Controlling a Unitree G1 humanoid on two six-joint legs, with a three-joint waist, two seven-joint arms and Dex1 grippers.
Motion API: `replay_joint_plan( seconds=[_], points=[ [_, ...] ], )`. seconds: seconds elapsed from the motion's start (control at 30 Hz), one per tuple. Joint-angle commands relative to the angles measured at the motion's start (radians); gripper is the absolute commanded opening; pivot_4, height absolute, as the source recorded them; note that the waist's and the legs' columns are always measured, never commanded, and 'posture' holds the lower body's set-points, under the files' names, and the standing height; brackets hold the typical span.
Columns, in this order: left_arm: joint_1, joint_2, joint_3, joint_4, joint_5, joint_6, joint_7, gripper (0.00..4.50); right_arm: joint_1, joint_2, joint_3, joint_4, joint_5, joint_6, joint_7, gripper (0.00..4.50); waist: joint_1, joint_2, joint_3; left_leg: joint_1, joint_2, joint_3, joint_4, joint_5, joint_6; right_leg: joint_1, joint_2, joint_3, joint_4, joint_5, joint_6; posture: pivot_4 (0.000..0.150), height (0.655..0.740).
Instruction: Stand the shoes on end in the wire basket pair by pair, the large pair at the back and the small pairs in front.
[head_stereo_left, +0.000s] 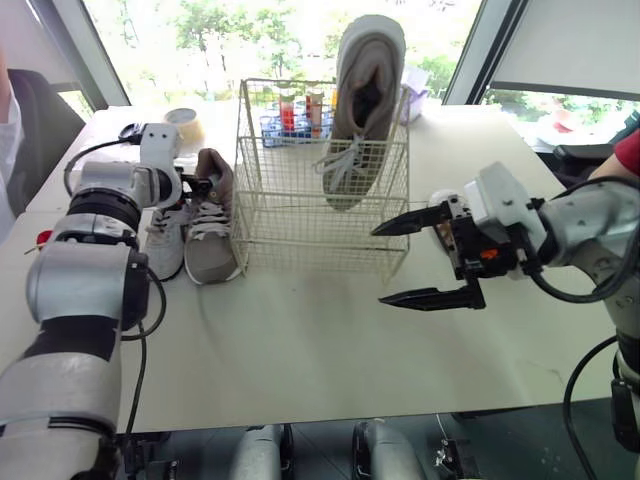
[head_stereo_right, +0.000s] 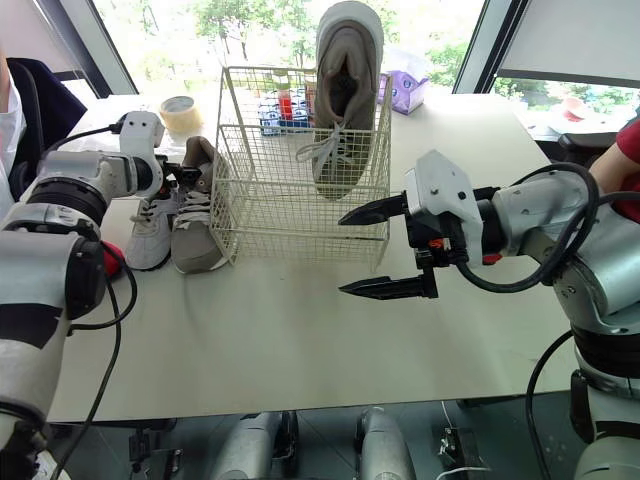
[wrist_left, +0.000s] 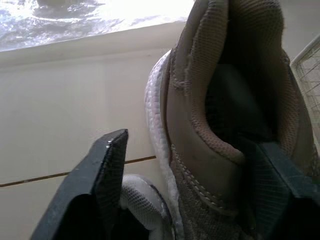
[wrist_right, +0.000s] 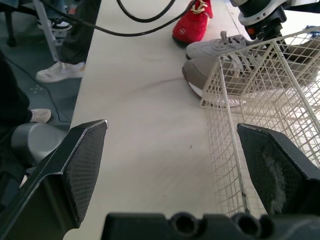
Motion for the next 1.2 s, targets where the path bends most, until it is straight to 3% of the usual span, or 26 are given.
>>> replay_joint_plan(
  seconds=[0.03, 0.1, 0.17, 0.37, 0.57, 0.73, 0.87, 1.0, 1.2],
  points=[
    [0.017, -0.007, 0.043, 0.005, 0.047, -0.038, 0.028, 1.70, -0.001, -0.022, -0.058, -0.053, 0.060, 0.028, -0.045, 4.50, -0.001, 0.000, 0.000, 0.000, 0.000, 0.000, 0.000, 0.000, 0.000, 0.000, 0.000, 0.000, 0.000, 0.000, 0.000, 0.150, 0.7351],
    [0.010, -0.013, 0.077, 0.004, 0.052, -0.049, 0.043, 0.62, 0.002, -0.029, -0.063, -0.054, 0.073, 0.031, -0.060, 4.50, -0.001, 0.000, 0.000, 0.000, 0.000, -0.002, 0.000, 0.000, 0.000, 0.000, 0.000, 0.000, 0.000, 0.000, 0.000, 0.150, 0.7351],
    [-0.004, -0.016, 0.116, 0.002, 0.050, -0.057, 0.055, 0.06, 0.003, -0.036, -0.064, -0.052, 0.081, 0.029, -0.071, 4.50, 0.000, 0.000, 0.000, 0.000, 0.000, -0.001, 0.000, 0.000, 0.000, 0.000, 0.000, 0.000, 0.001, 0.000, 0.000, 0.150, 0.7351],
    [-0.135, 0.009, 0.338, -0.013, -0.068, -0.077, 0.142, 0.06, -0.010, -0.049, -0.052, -0.034, 0.091, 0.023, -0.087, 4.50, 0.000, -0.005, 0.003, -0.001, 0.000, -0.002, 0.001, 0.000, 0.000, 0.000, 0.000, 0.000, 0.001, 0.000, 0.000, 0.150, 0.7351],
    [-0.239, 0.051, 0.413, -0.032, -0.080, -0.107, 0.148, 0.06, -0.018, -0.061, -0.047, -0.009, 0.091, 0.015, -0.080, 4.50, -0.004, -0.008, 0.005, -0.009, 0.001, -0.002, 0.013, -0.003, 0.005, -0.002, 0.000, -0.004, 0.002, 0.001, 0.002, 0.150, 0.7351],
    [-0.353, 0.079, 0.380, -0.097, -0.021, -0.397, 0.180, 0.06, -0.030, -0.084, -0.075, 0.029, 0.081, 0.016, -0.092, 4.50, 0.000, -0.008, 0.005, -0.009, 0.001, -0.002, 0.014, -0.004, 0.006, -0.001, -0.001, -0.004, 0.002, 0.001, 0.003, 0.150, 0.7351],
    [-0.449, 0.001, 0.379, -0.157, -0.023, -0.614, 0.204, 0.06, -0.066, -0.096, -0.161, 0.065, 0.137, 0.045, -0.132, 4.50, 0.006, -0.009, 0.005, -0.015, 0.000, -0.003, 0.015, -0.004, 0.007, -0.005, -0.001, -0.004, 0.000, 0.003, 0.005, 0.150, 0.7351],
    [-0.413, -0.100, 0.327, -0.208, 0.030, -0.884, 0.234, 0.06, -0.086, -0.097, -0.205, 0.060, 0.210, 0.076, -0.156, 4.50, 0.018, -0.009, 0.005, -0.014, -0.001, -0.002, 0.015, -0.006, 0.010, -0.001, -0.002, -0.004, -0.003, 0.004, 0.007, 0.150, 0.7351],
    [-0.366, -0.210, 0.298, -0.195, 0.072, -1.086, 0.321, 0.06, -0.061, -0.110, -0.243, 0.023, 0.279, 0.105, -0.215, 4.50, 0.022, -0.009, 0.004, -0.011, 0.000, -0.002, 0.016, -0.006, 0.010, 0.000, -0.002, -0.003, -0.001, 0.004, 0.006, 0.150, 0.7351]
  ],
)
